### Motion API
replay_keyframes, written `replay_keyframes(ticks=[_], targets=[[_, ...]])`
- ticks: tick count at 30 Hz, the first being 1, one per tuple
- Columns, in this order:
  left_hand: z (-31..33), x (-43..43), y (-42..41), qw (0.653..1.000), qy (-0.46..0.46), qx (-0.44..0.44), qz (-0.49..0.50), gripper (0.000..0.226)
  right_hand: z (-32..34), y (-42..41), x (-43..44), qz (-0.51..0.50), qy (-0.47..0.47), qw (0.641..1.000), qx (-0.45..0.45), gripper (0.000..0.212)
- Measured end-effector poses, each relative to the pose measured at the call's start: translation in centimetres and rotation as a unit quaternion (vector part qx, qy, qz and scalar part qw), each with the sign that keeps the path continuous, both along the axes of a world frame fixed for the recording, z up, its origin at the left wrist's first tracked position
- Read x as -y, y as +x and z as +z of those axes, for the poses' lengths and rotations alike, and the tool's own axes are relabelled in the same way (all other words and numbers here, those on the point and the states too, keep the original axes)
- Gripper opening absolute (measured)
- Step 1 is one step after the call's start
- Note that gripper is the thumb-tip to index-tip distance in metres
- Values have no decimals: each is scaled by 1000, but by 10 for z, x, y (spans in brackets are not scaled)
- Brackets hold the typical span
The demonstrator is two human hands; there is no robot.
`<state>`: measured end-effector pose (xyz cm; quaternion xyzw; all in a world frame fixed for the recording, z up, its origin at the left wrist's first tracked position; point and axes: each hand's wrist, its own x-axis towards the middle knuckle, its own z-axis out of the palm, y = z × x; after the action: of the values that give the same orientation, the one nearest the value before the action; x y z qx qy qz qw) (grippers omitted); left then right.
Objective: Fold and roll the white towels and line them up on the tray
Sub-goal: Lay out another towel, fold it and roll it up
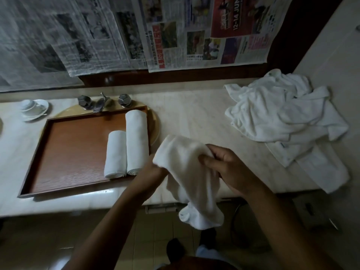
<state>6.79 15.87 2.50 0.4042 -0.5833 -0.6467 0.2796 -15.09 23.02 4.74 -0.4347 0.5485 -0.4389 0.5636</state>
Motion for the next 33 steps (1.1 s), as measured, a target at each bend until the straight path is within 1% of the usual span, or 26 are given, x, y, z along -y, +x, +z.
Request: replay_keyframes(ticks=[2, 3, 5, 7, 9, 10, 12, 13, 16, 17, 19, 21, 22, 25, 29, 32, 33], targets=[[10, 3, 3, 996, -86, -9, -13, 18, 2, 0, -5, -26, -13, 1000, -4, 11], [13, 6, 4, 993, -119, -8, -16, 12, 4, 0, -9, -27, -18, 999, -12, 14], [19, 10, 6, 985, -173, 3, -26, 10, 6, -2, -16, -14, -24, 999, -35, 22], [29, 10, 3, 965, -253, 32, -64, 6, 7, -2, -24, 23, -25, 999, -39, 39], [43, 7, -1, 945, -304, 72, -102, 7, 10, -1, -27, 51, -24, 998, -1, 54], [47, 7, -2, 942, -304, 93, -110, 8, 11, -1, -27, 51, -26, 998, 34, 61], [49, 15, 1, 930, -316, 155, -108, 7, 14, -6, -25, 24, -28, 994, 100, 71], [49, 20, 6, 921, -327, 185, -107, 7, 17, -10, -23, 3, -31, 994, 107, 71], [52, 30, 22, 896, -353, 245, -109, 6, 19, -30, -21, -24, -43, 996, 69, 66], [51, 32, 26, 896, -352, 251, -101, 7, 19, -35, -21, -29, -42, 997, 59, 63], [51, 33, 32, 908, -329, 250, -77, 11, 15, -45, -21, -54, -39, 997, 46, 56], [49, 34, 36, 916, -309, 249, -60, 14, 16, -53, -23, -87, -35, 995, 39, 58], [46, 34, 39, 917, -302, 256, -58, 13, 17, -58, -24, -96, -35, 995, 19, 57], [33, 36, 43, 909, -294, 289, -67, 15, 20, -66, -22, -111, -21, 992, -56, 37], [15, 42, 52, 891, -289, 337, -94, 8, 9, -73, -19, -157, -27, 983, -91, 35], [7, 49, 64, 888, -283, 356, -76, 5, -2, -85, -19, -207, -18, 974, -91, 9], [3, 51, 65, 888, -282, 357, -59, 8, -5, -87, -20, -214, -13, 972, -93, 5]])
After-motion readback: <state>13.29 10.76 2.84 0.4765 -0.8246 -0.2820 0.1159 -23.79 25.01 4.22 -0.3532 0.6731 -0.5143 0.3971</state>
